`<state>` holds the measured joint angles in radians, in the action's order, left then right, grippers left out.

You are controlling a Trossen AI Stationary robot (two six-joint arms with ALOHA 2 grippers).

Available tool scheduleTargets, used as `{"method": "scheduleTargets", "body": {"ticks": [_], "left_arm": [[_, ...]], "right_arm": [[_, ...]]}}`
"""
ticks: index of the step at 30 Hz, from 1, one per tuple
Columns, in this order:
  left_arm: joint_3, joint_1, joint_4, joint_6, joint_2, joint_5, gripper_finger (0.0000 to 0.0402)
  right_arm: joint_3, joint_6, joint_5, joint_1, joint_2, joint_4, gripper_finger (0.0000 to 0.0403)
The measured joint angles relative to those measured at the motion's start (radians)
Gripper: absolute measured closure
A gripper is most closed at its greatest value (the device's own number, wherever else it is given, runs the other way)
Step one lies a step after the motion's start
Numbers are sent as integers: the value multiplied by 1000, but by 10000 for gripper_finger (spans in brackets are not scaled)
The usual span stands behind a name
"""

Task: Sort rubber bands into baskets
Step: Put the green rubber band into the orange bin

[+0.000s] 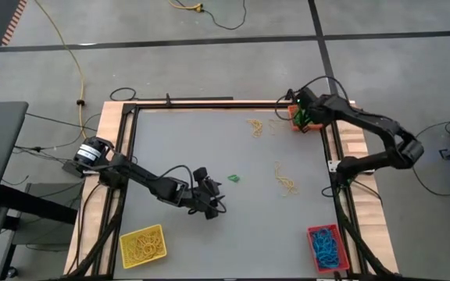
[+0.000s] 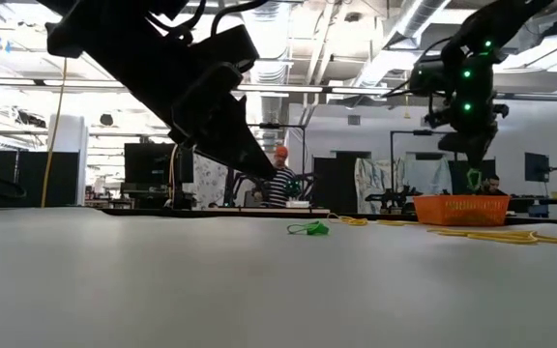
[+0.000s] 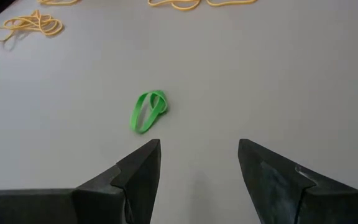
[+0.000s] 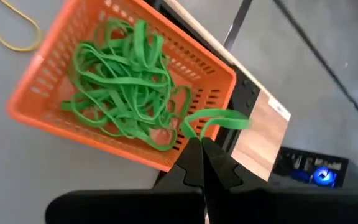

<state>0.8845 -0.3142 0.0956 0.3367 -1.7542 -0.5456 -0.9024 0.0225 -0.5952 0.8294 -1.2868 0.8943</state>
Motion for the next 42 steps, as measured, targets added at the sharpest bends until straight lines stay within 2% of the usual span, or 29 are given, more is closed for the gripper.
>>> {"method": "scheduleTargets", "body": {"ticks": [9, 13, 18, 23, 30, 34, 39, 42], "left_arm": [[0, 1, -6, 17, 0, 1, 196], [0, 1, -9, 18, 0, 22, 196], [0, 1, -15, 19, 0, 27, 196], [0, 1, -24, 19, 0, 27, 196], [0, 1, -32, 27, 0, 27, 196], [0, 1, -32, 35, 0, 28, 196], [0, 1, -31, 33, 0, 37, 196], [0, 1, -32, 30, 0, 38, 196]], "right_arm": [[0, -8, -34, 19, -145, 2, 381], [0, 17, -118, 24, -229, 7, 379], [0, 37, -117, 24, -273, -11, 369], [0, 40, -115, 22, -260, -38, 333], [0, 75, -122, 5, -204, -40, 253], [0, 108, -159, -13, -166, -31, 215], [0, 121, -160, -11, -120, -28, 196], [0, 128, -86, -12, -96, -28, 196]]}}
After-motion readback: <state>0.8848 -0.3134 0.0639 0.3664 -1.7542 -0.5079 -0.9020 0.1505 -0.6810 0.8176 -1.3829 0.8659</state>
